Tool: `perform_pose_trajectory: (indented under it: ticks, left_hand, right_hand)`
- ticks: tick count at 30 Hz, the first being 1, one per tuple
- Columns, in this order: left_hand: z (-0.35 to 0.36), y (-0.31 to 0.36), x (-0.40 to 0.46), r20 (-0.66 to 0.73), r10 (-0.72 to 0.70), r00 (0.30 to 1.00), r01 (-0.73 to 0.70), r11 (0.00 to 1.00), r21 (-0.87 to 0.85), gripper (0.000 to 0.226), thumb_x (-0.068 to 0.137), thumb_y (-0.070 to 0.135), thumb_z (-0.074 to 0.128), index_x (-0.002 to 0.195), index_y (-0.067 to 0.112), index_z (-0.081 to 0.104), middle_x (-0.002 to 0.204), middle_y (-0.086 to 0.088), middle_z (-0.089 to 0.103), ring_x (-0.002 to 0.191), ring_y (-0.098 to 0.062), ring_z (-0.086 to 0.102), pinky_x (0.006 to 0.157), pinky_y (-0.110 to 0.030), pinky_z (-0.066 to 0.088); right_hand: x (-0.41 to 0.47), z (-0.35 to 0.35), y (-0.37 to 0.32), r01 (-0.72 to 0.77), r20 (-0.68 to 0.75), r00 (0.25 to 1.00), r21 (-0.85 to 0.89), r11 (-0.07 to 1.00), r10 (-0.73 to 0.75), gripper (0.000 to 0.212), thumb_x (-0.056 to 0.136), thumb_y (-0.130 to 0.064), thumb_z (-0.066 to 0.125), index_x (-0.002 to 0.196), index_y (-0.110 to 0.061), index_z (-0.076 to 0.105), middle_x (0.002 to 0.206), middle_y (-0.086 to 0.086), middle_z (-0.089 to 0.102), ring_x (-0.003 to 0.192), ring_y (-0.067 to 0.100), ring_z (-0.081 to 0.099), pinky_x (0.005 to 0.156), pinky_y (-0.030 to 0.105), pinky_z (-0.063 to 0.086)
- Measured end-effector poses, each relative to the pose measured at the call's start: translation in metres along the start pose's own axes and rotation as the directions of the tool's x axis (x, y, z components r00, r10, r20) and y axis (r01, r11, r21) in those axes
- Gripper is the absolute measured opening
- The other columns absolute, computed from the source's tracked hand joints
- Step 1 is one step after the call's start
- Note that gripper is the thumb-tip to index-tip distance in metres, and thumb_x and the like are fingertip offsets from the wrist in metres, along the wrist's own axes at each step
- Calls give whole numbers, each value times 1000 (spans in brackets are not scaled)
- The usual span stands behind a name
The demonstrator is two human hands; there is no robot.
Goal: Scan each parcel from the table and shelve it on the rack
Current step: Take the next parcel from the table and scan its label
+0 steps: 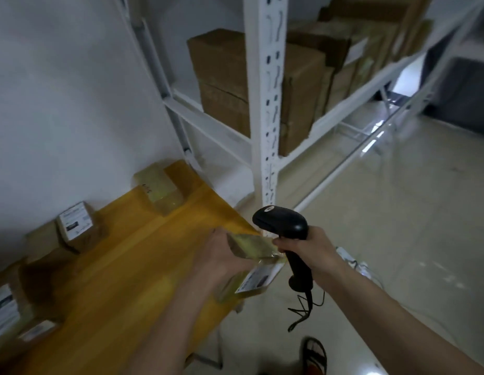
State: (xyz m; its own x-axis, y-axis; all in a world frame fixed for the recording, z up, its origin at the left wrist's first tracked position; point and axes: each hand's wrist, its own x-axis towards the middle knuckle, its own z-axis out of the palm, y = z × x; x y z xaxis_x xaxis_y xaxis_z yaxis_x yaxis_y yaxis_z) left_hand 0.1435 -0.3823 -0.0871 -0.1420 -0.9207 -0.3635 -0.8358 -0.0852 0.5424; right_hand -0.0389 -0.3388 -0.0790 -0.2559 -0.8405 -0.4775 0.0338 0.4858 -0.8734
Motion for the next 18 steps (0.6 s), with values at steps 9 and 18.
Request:
perform_pose_trajectory:
  ticks: [9, 18]
  left_hand:
    - [52, 96, -19, 104, 338, 936, -341, 940, 18, 67, 55, 41, 90, 108, 32, 51, 108, 12, 50, 100, -7, 51, 84, -30, 52]
    - [122, 238, -35, -133, 407, 904, -421, 901, -103, 75, 54, 38, 93, 115, 27, 50, 113, 9, 38, 103, -9, 47, 85, -20, 43]
  right_hand:
    - [-25, -110, 23, 9, -234, 972, 201, 979, 39, 14, 76, -3, 75, 89, -2, 69, 90, 27, 69, 85, 38, 66, 81, 46, 53]
    - [-48, -265, 16, 126, -359, 933, 280, 952, -18, 10, 75, 2, 74, 80, -4, 68, 82, 22, 66, 79, 33, 63, 84, 48, 52]
